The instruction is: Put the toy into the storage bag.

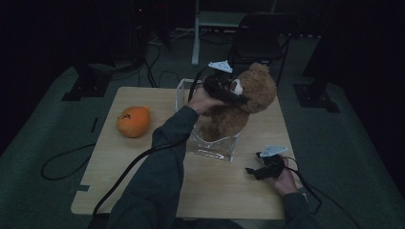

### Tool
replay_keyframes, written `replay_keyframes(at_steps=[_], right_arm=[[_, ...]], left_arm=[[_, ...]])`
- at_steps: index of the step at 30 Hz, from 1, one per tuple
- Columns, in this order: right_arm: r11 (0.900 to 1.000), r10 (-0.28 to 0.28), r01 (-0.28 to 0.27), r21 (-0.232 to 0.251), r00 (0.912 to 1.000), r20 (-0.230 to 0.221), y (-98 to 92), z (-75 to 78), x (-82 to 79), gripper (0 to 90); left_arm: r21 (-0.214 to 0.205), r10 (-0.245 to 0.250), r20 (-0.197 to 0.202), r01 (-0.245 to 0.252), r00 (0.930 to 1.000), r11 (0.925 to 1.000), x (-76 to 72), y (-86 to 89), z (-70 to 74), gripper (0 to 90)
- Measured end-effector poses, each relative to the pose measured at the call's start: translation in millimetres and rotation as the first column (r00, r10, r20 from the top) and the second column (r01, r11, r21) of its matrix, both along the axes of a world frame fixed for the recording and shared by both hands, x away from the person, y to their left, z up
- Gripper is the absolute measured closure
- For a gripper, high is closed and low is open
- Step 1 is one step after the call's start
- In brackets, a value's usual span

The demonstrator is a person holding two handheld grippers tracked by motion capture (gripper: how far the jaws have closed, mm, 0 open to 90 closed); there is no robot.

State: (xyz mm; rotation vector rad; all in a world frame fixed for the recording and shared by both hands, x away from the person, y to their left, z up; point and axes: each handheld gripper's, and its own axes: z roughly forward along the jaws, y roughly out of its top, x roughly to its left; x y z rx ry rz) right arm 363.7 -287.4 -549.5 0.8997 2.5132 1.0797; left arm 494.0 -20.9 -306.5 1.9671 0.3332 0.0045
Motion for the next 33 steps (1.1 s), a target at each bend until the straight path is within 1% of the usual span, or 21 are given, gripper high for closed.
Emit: replay_keyframes(at_steps=[5, 8, 10, 11, 13, 15, 17, 19, 20, 21, 22, 23, 26, 27, 29, 30, 31, 33], right_arm=[[1.0000, 0.000, 0.000, 0.000, 1.0000, 0.000, 0.0, 0.0, 0.0, 12.0], [1.0000, -0.001, 0.001, 0.000, 1.0000, -0.001, 0.0, 0.0, -0.1, 12.0], [1.0000, -0.001, 0.001, 0.000, 1.0000, -0.001, 0.0, 0.0, 0.0, 12.0], [1.0000, -0.001, 0.001, 0.000, 1.0000, -0.001, 0.0, 0.0, -0.1, 12.0], [1.0000, -0.001, 0.001, 0.000, 1.0000, -0.001, 0.0, 0.0, -0.1, 12.0], [1.0000, 0.000, 0.000, 0.000, 1.0000, 0.000, 0.0, 0.0, 0.0, 12.0], [1.0000, -0.001, 0.001, 0.000, 1.0000, 0.000, 0.0, 0.0, 0.0, 12.0], [1.0000, 0.000, 0.000, 0.000, 1.0000, 0.000, 0.0, 0.0, 0.0, 12.0], [1.0000, 0.000, 0.000, 0.000, 1.0000, 0.000, 0.0, 0.0, 0.0, 12.0], [1.0000, 0.000, 0.000, 0.000, 1.0000, 0.000, 0.0, 0.0, 0.0, 12.0], [1.0000, -0.001, 0.001, 0.000, 1.0000, 0.000, 0.0, 0.0, 0.0, 12.0], [1.0000, -0.001, 0.001, 0.000, 1.0000, -0.001, 0.0, 0.0, 0.0, 12.0], [1.0000, 0.000, 0.000, 0.000, 1.0000, 0.000, 0.0, 0.0, 0.0, 12.0], [1.0000, 0.000, 0.000, 0.000, 1.0000, 0.000, 0.0, 0.0, 0.0, 12.0], [1.0000, 0.000, 0.000, 0.000, 1.0000, 0.000, 0.0, 0.0, 0.0, 12.0], [1.0000, 0.000, 0.000, 0.000, 1.0000, 0.000, 0.0, 0.0, 0.0, 12.0], [1.0000, -0.001, 0.001, 0.000, 1.0000, -0.001, 0.0, 0.0, -0.1, 12.0], [1.0000, -0.001, 0.001, -0.001, 1.0000, 0.000, 0.0, 0.0, 0.0, 12.0]], left_arm=[[-0.014, 0.026, -0.012, -0.026, 0.9996, 0.9996, 2.0, -0.5, -4.0, 18.6], [-0.021, 0.040, 0.000, -0.040, 0.9992, 0.9990, 0.4, -1.9, -3.8, 17.5], [-0.022, 0.041, 0.009, -0.040, 0.9991, 0.9989, -0.5, -3.2, -3.7, 15.6], [-0.021, 0.049, 0.016, -0.049, 0.9987, 0.9986, -1.0, -3.6, -4.0, 13.3], [-0.026, 0.060, 0.015, -0.059, 0.9981, 0.9979, -0.6, -3.8, -4.6, 10.6], [-0.032, 0.079, 0.014, -0.079, 0.9967, 0.9964, -0.1, -3.5, -5.2, 10.3], [-0.051, 0.094, 0.012, -0.094, 0.9955, 0.9943, 1.2, -1.9, -5.1, 9.9], [-0.073, 0.082, 0.000, -0.082, 0.9966, 0.9940, 2.7, -0.3, -4.7, 9.4], [-0.047, 0.073, -0.003, -0.073, 0.9973, 0.9962, 3.0, -1.8, -5.5, 9.9], [-0.010, 0.079, 0.015, -0.079, 0.9968, 0.9968, 1.8, -4.6, -6.7, 14.7], [0.007, 0.074, 0.032, -0.074, 0.9968, 0.9972, 0.0, -6.2, -8.1, 15.4], [0.013, 0.063, 0.035, -0.064, 0.9974, 0.9979, -1.0, -6.3, -9.1, 17.2], [0.024, 0.064, 0.046, -0.065, 0.9969, 0.9976, -3.2, -6.8, -8.6, 31.5], [0.034, 0.064, 0.049, -0.066, 0.9967, 0.9972, -3.9, -7.3, -7.7, 33.8], [0.042, 0.064, 0.052, -0.067, 0.9965, 0.9969, -4.9, -7.2, -6.8, 35.9], [0.057, 0.059, 0.056, -0.063, 0.9967, 0.9964, -6.4, -6.2, -5.6, 35.9], [0.063, 0.060, 0.057, -0.064, 0.9966, 0.9960, -6.9, -5.1, -5.3, 37.2], [0.063, 0.058, 0.049, -0.061, 0.9971, 0.9961, -7.0, -1.3, -6.0, 37.9]])
